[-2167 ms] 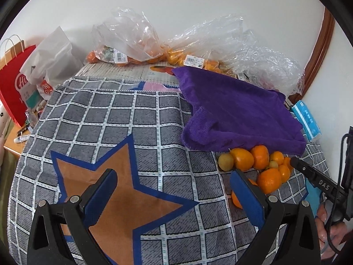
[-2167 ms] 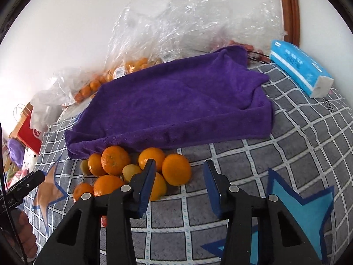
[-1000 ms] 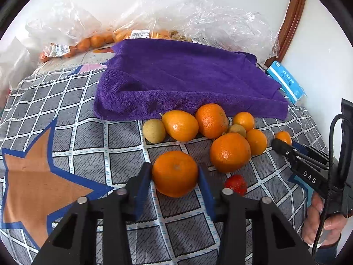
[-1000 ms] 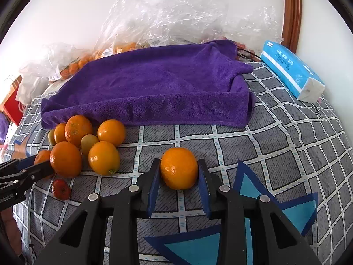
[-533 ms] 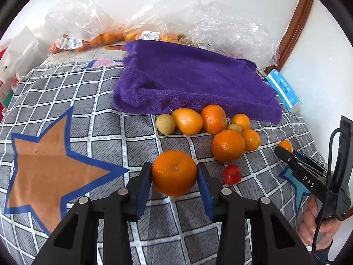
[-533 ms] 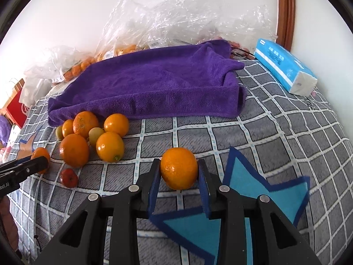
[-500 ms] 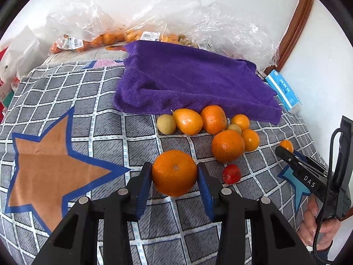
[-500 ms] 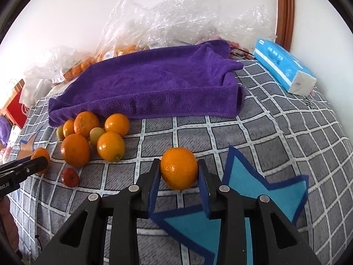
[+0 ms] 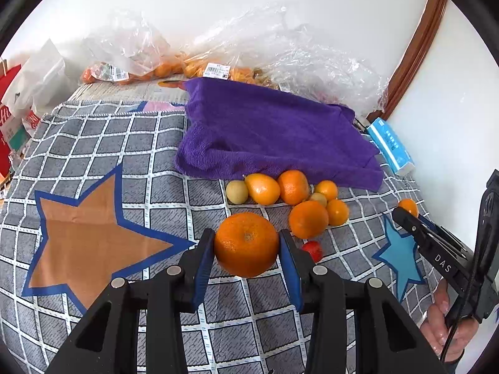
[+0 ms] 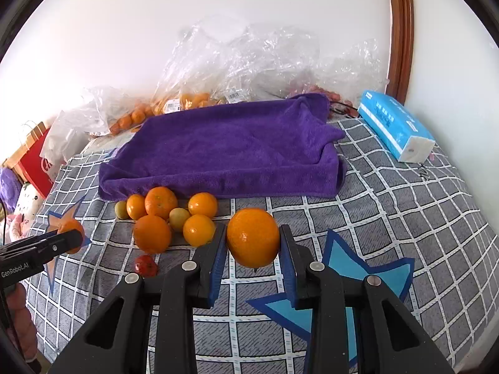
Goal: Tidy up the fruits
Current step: 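Lift the small orange with the right gripper and carry it over the purple towel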
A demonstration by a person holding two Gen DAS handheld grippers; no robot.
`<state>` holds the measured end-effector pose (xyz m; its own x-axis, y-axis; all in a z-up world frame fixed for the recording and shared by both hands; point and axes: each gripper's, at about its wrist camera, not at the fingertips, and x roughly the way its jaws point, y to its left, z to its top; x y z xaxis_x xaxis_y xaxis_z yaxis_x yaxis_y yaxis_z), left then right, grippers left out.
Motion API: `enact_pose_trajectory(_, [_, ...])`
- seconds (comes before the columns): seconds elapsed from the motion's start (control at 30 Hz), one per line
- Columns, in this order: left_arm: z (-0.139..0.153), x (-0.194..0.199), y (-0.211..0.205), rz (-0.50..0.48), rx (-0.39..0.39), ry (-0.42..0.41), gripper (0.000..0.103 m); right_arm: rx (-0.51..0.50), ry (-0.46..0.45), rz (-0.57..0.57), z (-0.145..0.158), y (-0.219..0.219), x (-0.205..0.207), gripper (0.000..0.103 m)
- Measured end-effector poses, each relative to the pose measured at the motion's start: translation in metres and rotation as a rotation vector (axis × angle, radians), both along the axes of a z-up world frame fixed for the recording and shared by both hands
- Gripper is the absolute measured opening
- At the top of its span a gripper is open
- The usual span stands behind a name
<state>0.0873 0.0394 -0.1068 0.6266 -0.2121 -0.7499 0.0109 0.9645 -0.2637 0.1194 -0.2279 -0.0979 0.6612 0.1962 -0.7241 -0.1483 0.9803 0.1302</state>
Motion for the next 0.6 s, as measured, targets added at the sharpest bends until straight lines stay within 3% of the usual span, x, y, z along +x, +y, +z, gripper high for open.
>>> enact_pose_trajectory(0.6, [0.029, -0.005, 0.003, -0.022, -0.027, -0.046, 0.039, 0.019, -0.053, -0.029, 0.032, 0.0, -0.009, 0.033])
